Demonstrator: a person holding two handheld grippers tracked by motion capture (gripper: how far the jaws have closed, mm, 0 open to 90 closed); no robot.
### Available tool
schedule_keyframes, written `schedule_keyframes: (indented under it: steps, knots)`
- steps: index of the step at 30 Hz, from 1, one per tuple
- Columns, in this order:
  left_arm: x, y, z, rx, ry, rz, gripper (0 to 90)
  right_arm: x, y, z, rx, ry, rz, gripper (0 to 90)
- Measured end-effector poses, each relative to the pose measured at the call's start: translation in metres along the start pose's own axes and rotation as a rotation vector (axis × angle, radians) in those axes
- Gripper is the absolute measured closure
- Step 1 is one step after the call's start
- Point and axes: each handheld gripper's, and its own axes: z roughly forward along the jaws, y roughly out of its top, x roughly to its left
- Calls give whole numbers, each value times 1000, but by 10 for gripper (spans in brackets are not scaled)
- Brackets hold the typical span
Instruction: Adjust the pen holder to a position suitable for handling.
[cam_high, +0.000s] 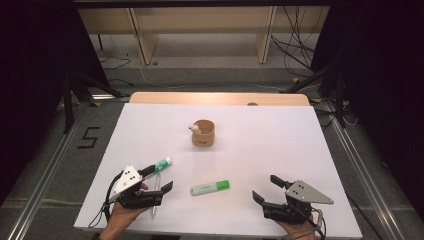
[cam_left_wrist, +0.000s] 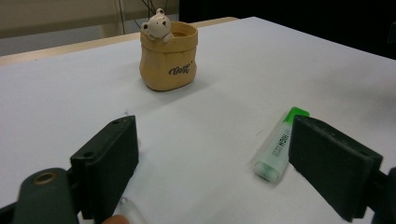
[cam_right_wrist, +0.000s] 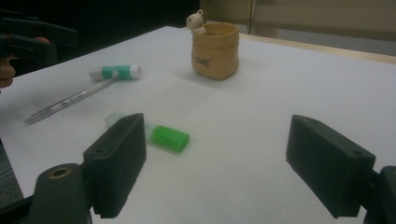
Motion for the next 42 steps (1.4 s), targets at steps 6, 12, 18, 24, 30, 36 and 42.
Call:
schedule_keyframes:
  steps: [6,12,18,24,30,36,42]
  knots:
    - [0,0,0,1,4,-1,157,0,0,0,2,-4,-1,212]
    - [1,0,0,4,8,-1,157,0,0,0,2,-8,1,213]
    - [4,3,2,16,50,1,157,1,0,1,9,-6,-2,214]
    - [11,8,9,45,79,-50,158,1,1,1,5,-9,-2,217]
    - [16,15,20,77,116,-34,165,2,1,1,-5,-16,-9,221]
    - [30,27,38,91,160,-64,208,2,2,1,-14,-22,-10,226]
    - [40,36,55,104,190,-80,286,3,2,0,-16,-23,-13,227]
